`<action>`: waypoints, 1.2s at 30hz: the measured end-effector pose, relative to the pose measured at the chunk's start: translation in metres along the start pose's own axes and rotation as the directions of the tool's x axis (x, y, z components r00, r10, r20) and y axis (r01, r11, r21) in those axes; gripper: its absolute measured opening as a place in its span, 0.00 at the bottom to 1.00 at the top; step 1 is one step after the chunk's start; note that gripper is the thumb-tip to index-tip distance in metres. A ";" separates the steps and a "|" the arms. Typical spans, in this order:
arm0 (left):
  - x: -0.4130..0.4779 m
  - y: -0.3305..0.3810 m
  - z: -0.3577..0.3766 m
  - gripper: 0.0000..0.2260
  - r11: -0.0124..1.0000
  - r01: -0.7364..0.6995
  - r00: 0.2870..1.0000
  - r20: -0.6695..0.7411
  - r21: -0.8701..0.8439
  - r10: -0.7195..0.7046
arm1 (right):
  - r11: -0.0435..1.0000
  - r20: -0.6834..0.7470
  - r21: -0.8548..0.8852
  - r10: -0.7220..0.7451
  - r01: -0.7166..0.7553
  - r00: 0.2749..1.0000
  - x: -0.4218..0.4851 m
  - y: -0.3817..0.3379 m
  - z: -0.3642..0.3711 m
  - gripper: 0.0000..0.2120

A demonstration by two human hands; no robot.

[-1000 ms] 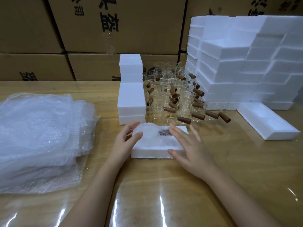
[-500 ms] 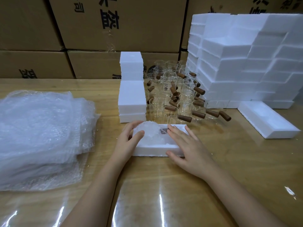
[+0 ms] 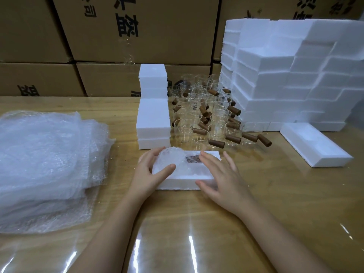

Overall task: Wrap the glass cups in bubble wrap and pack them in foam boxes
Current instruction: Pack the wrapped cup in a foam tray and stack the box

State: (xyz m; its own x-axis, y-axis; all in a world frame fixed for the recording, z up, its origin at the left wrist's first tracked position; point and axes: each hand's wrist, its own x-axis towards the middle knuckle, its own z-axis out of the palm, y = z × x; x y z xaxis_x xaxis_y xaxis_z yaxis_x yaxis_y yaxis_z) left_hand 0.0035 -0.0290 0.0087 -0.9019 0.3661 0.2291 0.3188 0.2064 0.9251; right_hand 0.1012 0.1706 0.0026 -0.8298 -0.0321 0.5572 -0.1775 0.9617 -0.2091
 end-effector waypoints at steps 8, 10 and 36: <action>0.001 -0.001 -0.001 0.24 0.999 0.030 0.999 0.046 -0.031 -0.029 | 0.992 0.118 0.109 0.042 -0.055 0.992 -0.001 0.005 0.003 0.27; 0.001 -0.002 -0.001 0.25 0.999 0.034 0.998 0.057 -0.028 -0.033 | 0.993 0.101 0.102 0.052 -0.062 0.994 0.000 0.005 0.002 0.28; 0.005 -0.009 0.000 0.25 0.999 0.033 0.998 0.052 0.038 -0.034 | 0.980 0.094 0.187 0.046 -0.063 0.995 0.002 0.016 -0.010 0.26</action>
State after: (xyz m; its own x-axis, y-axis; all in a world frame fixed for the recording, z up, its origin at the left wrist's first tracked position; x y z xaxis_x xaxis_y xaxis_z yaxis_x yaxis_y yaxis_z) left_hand -0.0041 -0.0293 0.0018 -0.8961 0.4053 0.1811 0.3002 0.2526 0.9198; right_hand 0.1025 0.1889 0.0084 -0.8829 -0.0136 0.4693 -0.2212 0.8937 -0.3903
